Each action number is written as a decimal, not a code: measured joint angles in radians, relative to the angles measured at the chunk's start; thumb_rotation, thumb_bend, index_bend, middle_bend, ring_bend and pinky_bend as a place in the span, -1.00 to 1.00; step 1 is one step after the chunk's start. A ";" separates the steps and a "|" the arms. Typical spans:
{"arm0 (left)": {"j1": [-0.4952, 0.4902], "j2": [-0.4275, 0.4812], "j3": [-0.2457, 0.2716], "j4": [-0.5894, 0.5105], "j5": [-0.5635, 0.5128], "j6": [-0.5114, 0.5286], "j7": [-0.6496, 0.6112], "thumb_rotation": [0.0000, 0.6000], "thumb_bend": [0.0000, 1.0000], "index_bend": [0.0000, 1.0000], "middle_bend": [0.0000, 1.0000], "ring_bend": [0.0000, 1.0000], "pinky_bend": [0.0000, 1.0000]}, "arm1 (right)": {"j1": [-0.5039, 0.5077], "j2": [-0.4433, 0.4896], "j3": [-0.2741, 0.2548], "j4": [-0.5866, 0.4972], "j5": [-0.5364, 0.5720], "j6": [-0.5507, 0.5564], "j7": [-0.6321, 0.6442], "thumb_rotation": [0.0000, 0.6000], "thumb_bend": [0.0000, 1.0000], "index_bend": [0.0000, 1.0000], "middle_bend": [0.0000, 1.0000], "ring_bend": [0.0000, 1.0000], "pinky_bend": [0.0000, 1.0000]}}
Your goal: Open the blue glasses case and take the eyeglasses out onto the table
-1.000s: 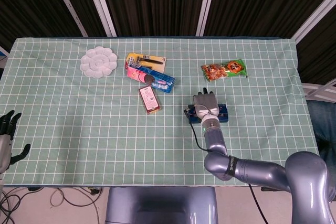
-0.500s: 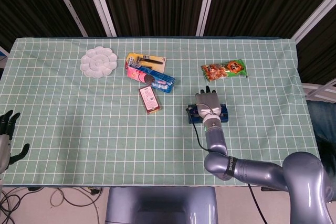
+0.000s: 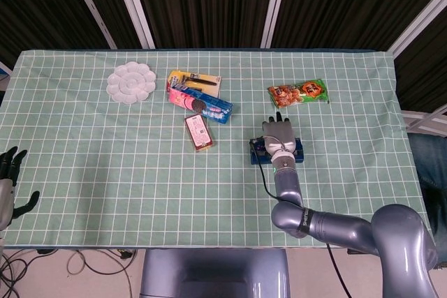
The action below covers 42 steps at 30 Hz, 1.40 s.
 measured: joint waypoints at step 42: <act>0.006 0.001 0.000 0.003 0.005 0.010 -0.005 1.00 -0.41 -0.89 -1.00 -1.00 -1.00 | -0.104 -0.191 0.093 0.401 -0.343 0.014 0.271 1.00 -0.42 -0.30 -0.59 -0.91 -0.60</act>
